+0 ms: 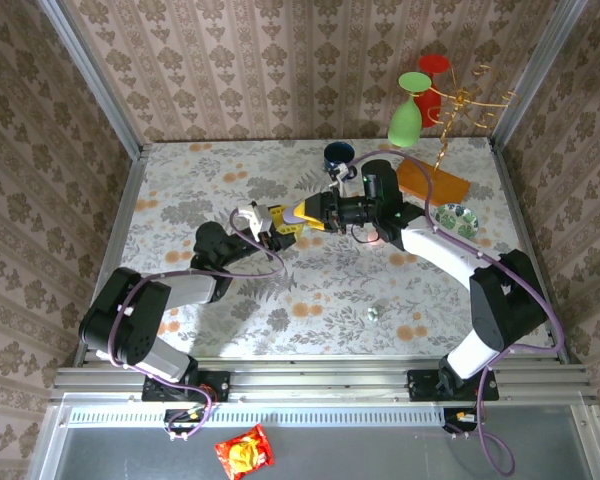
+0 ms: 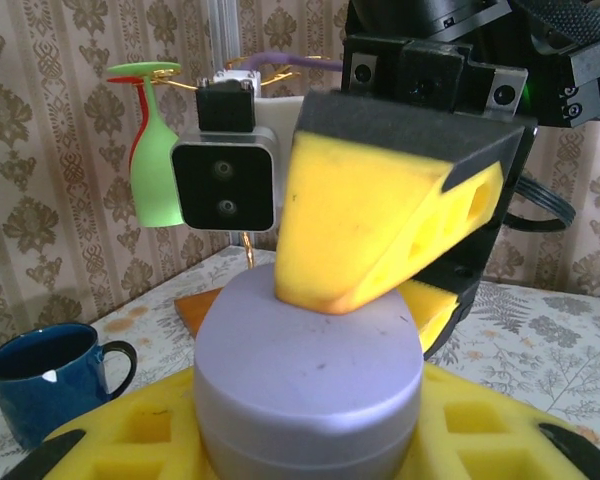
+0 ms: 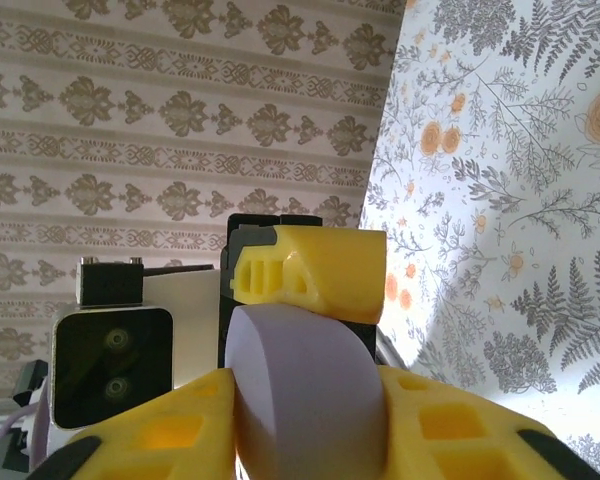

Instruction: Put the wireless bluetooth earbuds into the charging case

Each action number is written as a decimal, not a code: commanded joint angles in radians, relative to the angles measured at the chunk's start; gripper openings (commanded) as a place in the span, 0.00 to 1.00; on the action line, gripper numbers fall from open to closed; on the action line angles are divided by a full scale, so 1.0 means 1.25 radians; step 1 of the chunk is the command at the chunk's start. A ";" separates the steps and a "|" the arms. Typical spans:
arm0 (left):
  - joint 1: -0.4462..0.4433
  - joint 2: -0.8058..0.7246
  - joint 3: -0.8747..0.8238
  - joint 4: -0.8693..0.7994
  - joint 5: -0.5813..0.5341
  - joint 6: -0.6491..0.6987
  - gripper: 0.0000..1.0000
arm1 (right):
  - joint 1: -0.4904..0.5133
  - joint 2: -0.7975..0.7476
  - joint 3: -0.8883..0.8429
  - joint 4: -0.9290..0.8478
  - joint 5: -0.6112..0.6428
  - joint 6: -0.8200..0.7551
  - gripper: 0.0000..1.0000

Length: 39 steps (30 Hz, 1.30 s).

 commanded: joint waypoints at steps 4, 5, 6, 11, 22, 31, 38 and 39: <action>-0.006 -0.006 0.011 0.011 0.010 0.025 0.40 | -0.015 -0.007 -0.024 0.042 0.005 0.003 0.19; -0.005 -0.006 0.009 0.011 0.010 0.029 0.46 | -0.017 -0.010 -0.027 0.037 0.010 -0.005 0.19; -0.004 -0.006 0.003 0.008 0.003 0.032 0.54 | -0.023 -0.014 -0.030 0.025 0.017 -0.016 0.18; 0.014 -0.016 -0.017 -0.041 -0.030 0.051 0.83 | -0.074 -0.046 -0.078 -0.071 0.138 -0.101 0.17; 0.017 -0.088 0.034 -0.476 -0.140 0.243 1.00 | -0.188 -0.065 -0.254 -0.205 0.426 -0.205 0.18; 0.006 -0.043 0.186 -0.811 -0.171 0.378 0.99 | -0.220 -0.027 -0.350 -0.168 0.486 -0.202 0.21; -0.010 0.058 0.331 -0.997 -0.195 0.448 1.00 | -0.220 -0.088 -0.348 -0.228 0.548 -0.230 0.52; -0.013 0.075 0.357 -1.021 -0.207 0.454 0.99 | -0.220 -0.104 -0.346 -0.244 0.562 -0.239 0.56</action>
